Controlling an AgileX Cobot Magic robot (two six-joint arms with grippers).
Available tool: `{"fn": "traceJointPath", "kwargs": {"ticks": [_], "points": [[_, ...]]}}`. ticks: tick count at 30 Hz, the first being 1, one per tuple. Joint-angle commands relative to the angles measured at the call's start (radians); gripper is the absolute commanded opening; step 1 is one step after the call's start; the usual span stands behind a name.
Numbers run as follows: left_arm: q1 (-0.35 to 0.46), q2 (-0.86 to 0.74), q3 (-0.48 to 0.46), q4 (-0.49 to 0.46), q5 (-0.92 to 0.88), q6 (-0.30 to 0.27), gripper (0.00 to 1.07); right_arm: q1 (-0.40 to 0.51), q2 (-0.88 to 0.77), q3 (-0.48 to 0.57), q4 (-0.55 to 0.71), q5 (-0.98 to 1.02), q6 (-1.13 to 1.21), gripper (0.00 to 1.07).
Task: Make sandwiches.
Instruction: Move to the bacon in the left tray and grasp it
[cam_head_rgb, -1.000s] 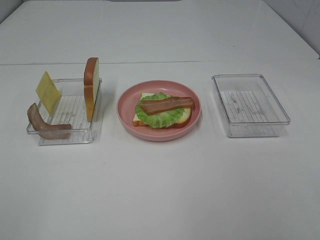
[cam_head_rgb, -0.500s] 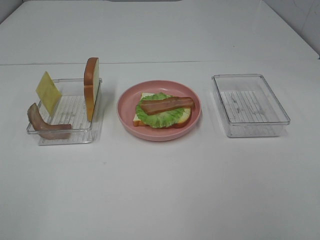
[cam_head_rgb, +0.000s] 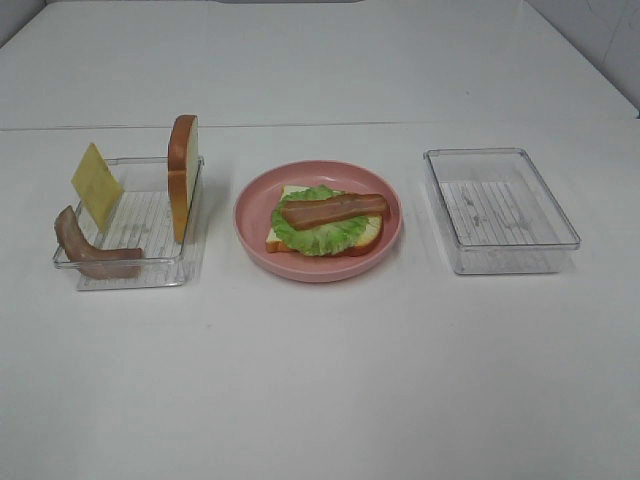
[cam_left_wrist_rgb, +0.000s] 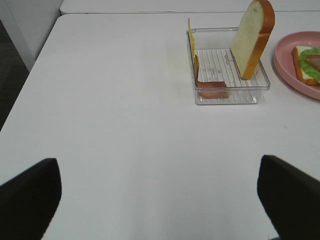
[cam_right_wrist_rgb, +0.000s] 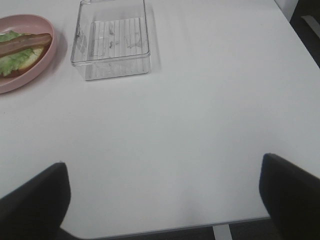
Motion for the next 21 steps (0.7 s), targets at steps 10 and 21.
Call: {"fn": "traceJointPath", "kwargs": {"ticks": [10,21], "points": [[-0.002,0.173,-0.076,-0.028,0.087,-0.087,1.02,-0.007,-0.034,0.004,0.001,-0.007,-0.007,0.98],[-0.002,0.626,-0.219,0.031,0.237,-0.089,1.02,-0.007,-0.034,0.004,0.001,-0.007,-0.007,0.98]]}}
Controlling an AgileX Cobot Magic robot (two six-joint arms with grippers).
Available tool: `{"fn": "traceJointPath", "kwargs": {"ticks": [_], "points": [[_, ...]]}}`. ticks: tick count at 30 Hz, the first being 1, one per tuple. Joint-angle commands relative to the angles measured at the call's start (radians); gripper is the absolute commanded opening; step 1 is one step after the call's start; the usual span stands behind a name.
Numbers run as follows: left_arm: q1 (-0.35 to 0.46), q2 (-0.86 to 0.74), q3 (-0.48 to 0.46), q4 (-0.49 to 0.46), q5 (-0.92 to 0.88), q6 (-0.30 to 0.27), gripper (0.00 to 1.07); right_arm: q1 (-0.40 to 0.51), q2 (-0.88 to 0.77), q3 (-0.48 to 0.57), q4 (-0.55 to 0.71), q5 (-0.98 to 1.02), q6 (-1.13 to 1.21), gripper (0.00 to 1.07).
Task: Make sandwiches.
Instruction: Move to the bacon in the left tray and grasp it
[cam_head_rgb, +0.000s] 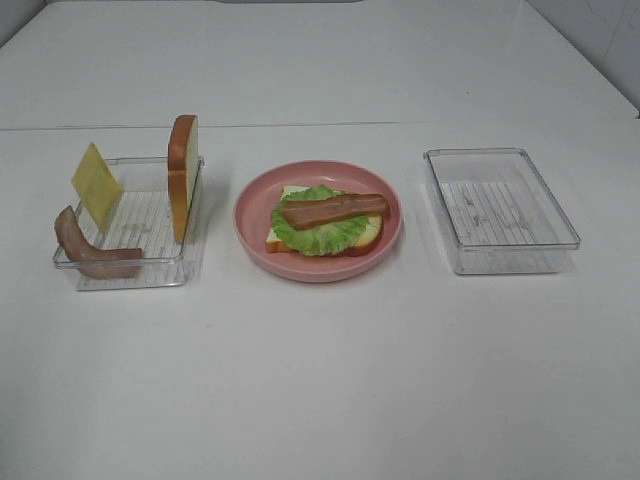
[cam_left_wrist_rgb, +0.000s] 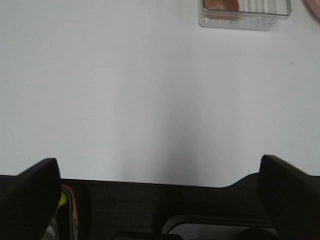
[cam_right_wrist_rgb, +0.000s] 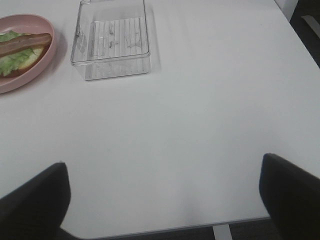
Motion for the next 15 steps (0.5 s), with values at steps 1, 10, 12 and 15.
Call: {"fn": "traceJointPath", "kwargs": {"ticks": [1,10,12,15], "points": [[-0.002,0.155,-0.045,0.046,0.103,-0.014,1.02,-0.007,-0.034,0.004,0.001,-0.007,-0.007,0.98],[-0.002,0.467,-0.194,0.115,0.103,-0.011,1.02,-0.007,-0.034,0.004,0.001,-0.007,-0.007,0.98],[-0.002,0.545,-0.265,0.115,0.103,-0.012,1.02,-0.007,-0.034,0.004,0.001,-0.007,-0.007,0.98],[-0.002,0.678,-0.374,0.117,0.103,-0.012,1.02,-0.007,-0.034,0.004,0.001,-0.007,-0.007,0.98]]}}
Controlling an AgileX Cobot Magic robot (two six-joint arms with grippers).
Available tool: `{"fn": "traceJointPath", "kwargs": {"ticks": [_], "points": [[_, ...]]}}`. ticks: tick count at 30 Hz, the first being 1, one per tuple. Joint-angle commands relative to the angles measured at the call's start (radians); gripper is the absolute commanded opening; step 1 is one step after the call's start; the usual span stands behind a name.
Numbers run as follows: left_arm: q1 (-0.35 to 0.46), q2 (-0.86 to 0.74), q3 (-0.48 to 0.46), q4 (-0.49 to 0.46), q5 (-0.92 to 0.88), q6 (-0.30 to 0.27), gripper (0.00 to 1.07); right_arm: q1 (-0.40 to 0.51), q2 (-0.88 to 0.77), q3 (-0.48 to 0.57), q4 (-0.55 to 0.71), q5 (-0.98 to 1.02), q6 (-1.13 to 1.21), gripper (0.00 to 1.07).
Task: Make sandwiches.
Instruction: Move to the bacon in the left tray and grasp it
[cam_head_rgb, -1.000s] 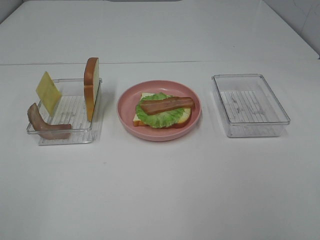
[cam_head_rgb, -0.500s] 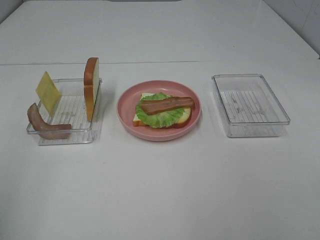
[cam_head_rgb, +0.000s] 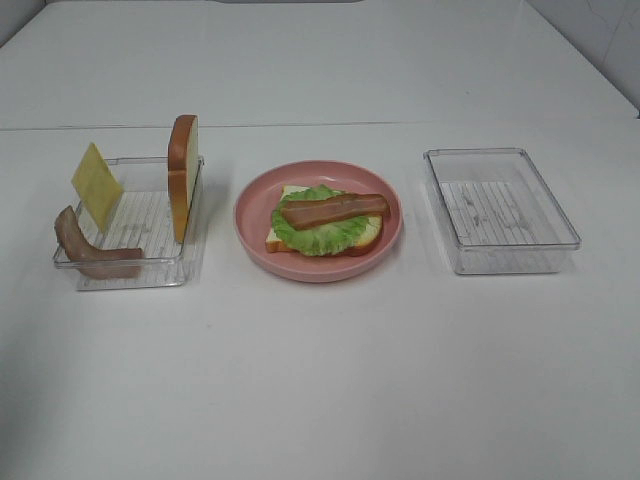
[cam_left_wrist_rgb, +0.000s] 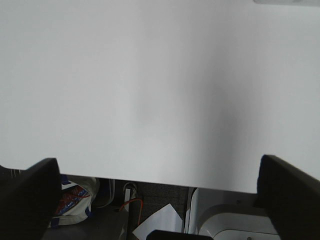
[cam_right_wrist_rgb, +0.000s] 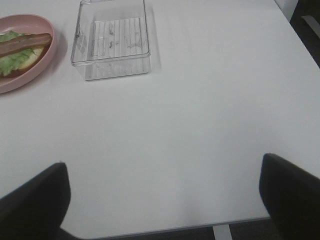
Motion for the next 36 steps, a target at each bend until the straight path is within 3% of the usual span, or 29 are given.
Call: {"fn": "traceJointPath", "kwargs": {"ticks": [1,2,3,7,9,14,15,24,36], "points": [[-0.002,0.143,-0.131,0.005,0.093,-0.008,1.02,-0.007,-0.034,0.004,0.001,-0.007,-0.007,0.98],[-0.002,0.225,-0.197,-0.002,0.093,-0.008,1.02,-0.007,-0.034,0.004,0.001,-0.007,-0.007,0.98],[-0.002,0.225,-0.197,-0.002,0.093,-0.008,1.02,-0.007,-0.034,0.004,0.001,-0.007,-0.007,0.98],[-0.004,0.428,-0.343,-0.048,0.093,-0.006,1.02,-0.007,-0.034,0.004,0.001,-0.007,-0.007,0.98],[-0.009,0.457,-0.363,-0.048,0.093,-0.006,1.02,-0.007,-0.034,0.004,0.001,-0.007,-0.007,0.98],[-0.069,0.607,-0.473,-0.048,0.093,-0.012,1.02,-0.007,-0.034,0.004,0.001,-0.007,-0.007,0.98],[-0.099,0.664,-0.508,-0.048,0.09,-0.037,1.02,-0.007,-0.034,0.004,0.001,-0.007,-0.007,0.98],[-0.201,0.832,-0.557,-0.048,0.037,-0.089,1.02,-0.007,-0.034,0.004,0.001,-0.007,-0.007,0.98],[-0.209,0.951,-0.59,-0.048,-0.124,-0.081,1.02,-0.007,-0.034,0.004,0.001,-0.007,-0.007,0.98]]}}
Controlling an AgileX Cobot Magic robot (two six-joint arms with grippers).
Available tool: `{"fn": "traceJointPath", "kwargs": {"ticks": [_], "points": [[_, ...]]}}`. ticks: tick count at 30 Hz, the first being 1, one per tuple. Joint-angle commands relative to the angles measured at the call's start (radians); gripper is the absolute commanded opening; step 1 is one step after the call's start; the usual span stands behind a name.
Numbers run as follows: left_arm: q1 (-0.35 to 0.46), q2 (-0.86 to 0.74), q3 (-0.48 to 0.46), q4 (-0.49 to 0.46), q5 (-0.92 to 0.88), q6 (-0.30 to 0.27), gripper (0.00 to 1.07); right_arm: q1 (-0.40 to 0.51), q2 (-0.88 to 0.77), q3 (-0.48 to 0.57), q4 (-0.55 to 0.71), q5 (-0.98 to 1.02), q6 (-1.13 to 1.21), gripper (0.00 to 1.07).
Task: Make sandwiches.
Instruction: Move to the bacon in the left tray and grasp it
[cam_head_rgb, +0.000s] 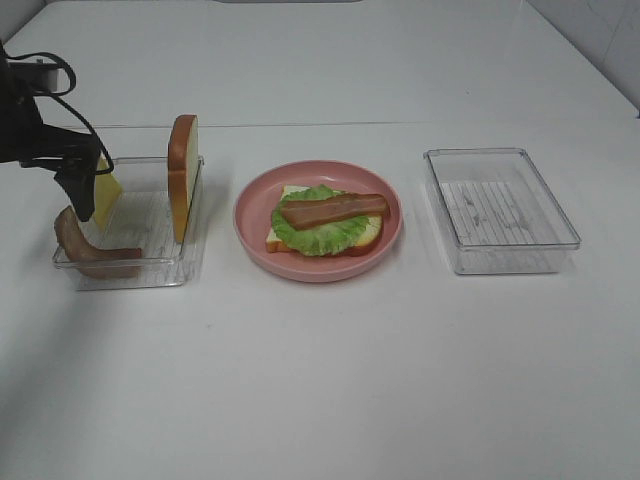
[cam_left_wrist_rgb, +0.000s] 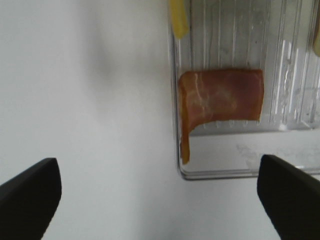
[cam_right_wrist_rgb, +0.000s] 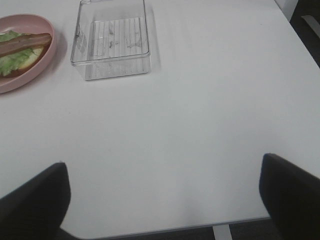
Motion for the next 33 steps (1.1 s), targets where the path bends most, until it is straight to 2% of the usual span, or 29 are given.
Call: {"fn": "traceJointPath", "kwargs": {"ticks": [1,7,13,16,19,22,23,24,25,27,28,29,31,32,33], "points": [[-0.004,0.024,-0.024,0.0,-0.027,-0.002,1.02,-0.007,-0.034,0.004,0.001,-0.007,-0.007,0.98],[-0.004,0.095,-0.093,0.0,0.025,0.02,1.02,-0.007,-0.034,0.004,0.001,-0.007,-0.007,0.98],[-0.004,0.121,-0.101,0.0,0.021,0.023,1.02,-0.007,-0.034,0.004,0.001,-0.007,-0.007,0.98],[-0.004,0.128,-0.102,0.0,0.025,0.05,1.02,-0.007,-0.034,0.004,0.001,-0.007,-0.007,0.98],[-0.004,0.132,-0.102,0.0,0.023,0.054,1.02,-0.007,-0.034,0.004,0.001,-0.007,-0.007,0.98],[-0.004,0.138,-0.102,-0.008,0.022,0.054,0.99,-0.007,-0.034,0.004,0.001,-0.007,-0.007,0.98],[-0.004,0.142,-0.102,-0.011,0.022,0.055,0.94,-0.007,-0.034,0.004,0.001,-0.007,-0.007,0.98],[-0.004,0.142,-0.102,-0.011,0.022,0.055,0.94,-0.007,-0.034,0.004,0.001,-0.007,-0.007,0.98],[-0.004,0.146,-0.102,-0.011,0.022,0.058,0.86,-0.007,-0.034,0.004,0.001,-0.007,-0.007,0.98],[-0.004,0.147,-0.102,-0.011,0.022,0.063,0.82,-0.007,-0.034,0.004,0.001,-0.007,-0.007,0.98],[-0.004,0.147,-0.102,-0.011,0.018,0.072,0.71,-0.007,-0.034,0.004,0.001,-0.007,-0.007,0.98],[-0.004,0.147,-0.102,-0.011,0.018,0.072,0.71,-0.007,-0.034,0.004,0.001,-0.007,-0.007,0.98],[-0.007,0.147,-0.102,-0.013,0.017,0.073,0.54,-0.007,-0.034,0.004,0.001,-0.007,-0.007,0.98],[-0.007,0.147,-0.102,-0.013,0.017,0.073,0.54,-0.007,-0.034,0.004,0.001,-0.007,-0.007,0.98],[-0.01,0.147,-0.102,-0.017,0.017,0.073,0.46,-0.007,-0.034,0.004,0.001,-0.007,-0.007,0.98]]}}
